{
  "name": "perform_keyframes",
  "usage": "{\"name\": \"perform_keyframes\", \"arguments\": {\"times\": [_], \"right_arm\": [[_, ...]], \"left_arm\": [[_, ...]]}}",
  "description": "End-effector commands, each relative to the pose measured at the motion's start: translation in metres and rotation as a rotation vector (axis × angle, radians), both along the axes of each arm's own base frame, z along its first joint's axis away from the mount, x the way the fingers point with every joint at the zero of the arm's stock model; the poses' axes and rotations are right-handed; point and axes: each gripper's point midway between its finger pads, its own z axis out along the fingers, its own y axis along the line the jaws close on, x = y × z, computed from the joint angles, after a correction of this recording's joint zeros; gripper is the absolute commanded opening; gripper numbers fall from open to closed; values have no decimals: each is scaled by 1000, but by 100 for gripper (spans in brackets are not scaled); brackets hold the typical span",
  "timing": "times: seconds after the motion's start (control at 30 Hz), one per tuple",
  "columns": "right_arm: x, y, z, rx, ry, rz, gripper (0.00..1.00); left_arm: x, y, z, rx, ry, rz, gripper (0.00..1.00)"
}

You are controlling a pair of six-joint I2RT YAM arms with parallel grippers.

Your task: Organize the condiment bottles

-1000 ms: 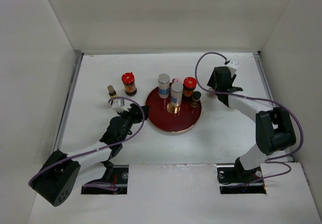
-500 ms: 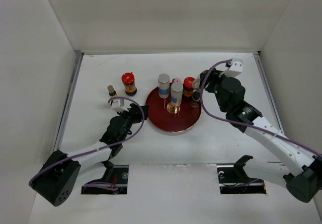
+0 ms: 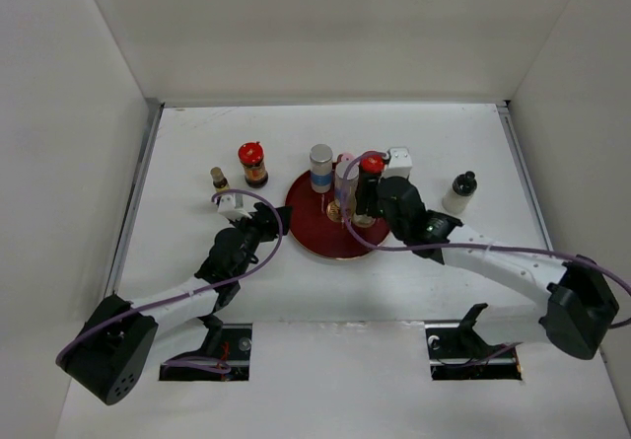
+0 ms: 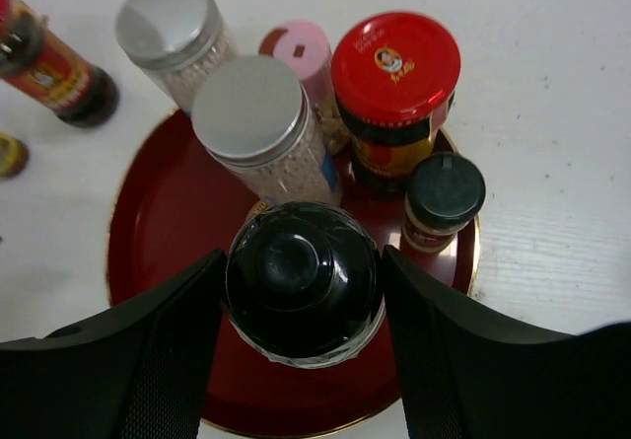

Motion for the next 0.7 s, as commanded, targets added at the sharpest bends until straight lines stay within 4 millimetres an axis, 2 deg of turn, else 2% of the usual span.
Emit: {"name": "perform_keyframes", "arguments": {"times": [0.0, 0.27, 0.47, 0.57, 0.67], "right_arm": [[13, 18, 14, 98, -68, 0, 40], [31, 19, -25, 48, -57, -43, 41], [40, 13, -36, 3, -70, -91, 42], [42, 10, -37, -10, -77, -108, 50], [40, 9, -34, -15, -85, -106, 70]], "left_arm": [[5, -3, 35, -55, -99, 0, 68], [5, -4, 35, -54, -98, -3, 68], [5, -6, 34, -53, -95, -8, 68], [5, -4, 34, -52, -94, -1, 68], [6, -4, 32, -54, -89, -4, 68]]}}
